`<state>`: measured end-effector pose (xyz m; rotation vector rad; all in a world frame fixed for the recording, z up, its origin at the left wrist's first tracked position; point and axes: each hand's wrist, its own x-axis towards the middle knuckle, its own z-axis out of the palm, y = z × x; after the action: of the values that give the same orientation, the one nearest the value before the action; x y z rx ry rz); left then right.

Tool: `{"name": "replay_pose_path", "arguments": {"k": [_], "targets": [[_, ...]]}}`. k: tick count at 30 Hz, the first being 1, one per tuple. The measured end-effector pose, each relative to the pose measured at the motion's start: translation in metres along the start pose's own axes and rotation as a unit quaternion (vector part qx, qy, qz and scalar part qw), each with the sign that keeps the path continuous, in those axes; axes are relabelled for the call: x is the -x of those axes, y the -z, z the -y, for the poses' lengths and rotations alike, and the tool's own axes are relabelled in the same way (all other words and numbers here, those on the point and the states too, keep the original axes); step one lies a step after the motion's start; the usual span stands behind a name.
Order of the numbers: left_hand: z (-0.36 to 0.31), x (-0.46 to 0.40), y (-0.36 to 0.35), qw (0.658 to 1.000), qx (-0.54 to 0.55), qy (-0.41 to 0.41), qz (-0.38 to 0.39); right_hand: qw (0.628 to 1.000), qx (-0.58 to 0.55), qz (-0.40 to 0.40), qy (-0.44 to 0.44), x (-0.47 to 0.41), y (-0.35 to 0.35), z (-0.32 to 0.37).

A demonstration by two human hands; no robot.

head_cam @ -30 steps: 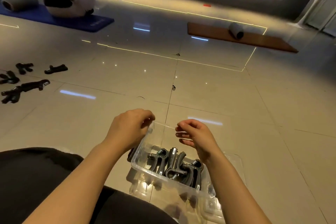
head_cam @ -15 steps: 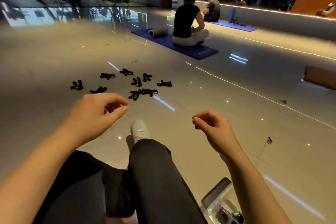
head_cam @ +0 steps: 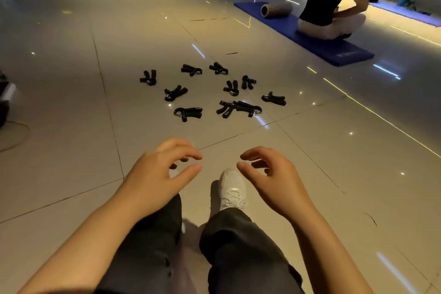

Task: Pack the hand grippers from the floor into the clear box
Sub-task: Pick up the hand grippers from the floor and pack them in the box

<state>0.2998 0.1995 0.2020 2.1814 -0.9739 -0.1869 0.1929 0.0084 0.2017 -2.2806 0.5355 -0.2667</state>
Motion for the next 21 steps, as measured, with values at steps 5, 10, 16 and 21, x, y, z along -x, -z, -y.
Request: {"name": "replay_pose_path", "arguments": {"k": [5,10,16,21], "targets": [[0.021,-0.031,0.016,0.999,0.020,0.049,0.010,0.999,-0.041,0.026,-0.023,-0.050,-0.008,-0.007],[0.031,-0.049,0.024,0.996,0.034,0.085,0.006,0.996,-0.052,0.067,-0.025,-0.088,-0.020,-0.011],[0.034,-0.076,0.031,0.995,0.008,0.094,-0.007,0.995,-0.067,0.070,-0.021,-0.119,-0.025,-0.015],[0.040,-0.100,0.040,0.995,0.030,0.085,-0.031,0.996,-0.038,0.073,-0.024,-0.142,-0.021,-0.018]]}}
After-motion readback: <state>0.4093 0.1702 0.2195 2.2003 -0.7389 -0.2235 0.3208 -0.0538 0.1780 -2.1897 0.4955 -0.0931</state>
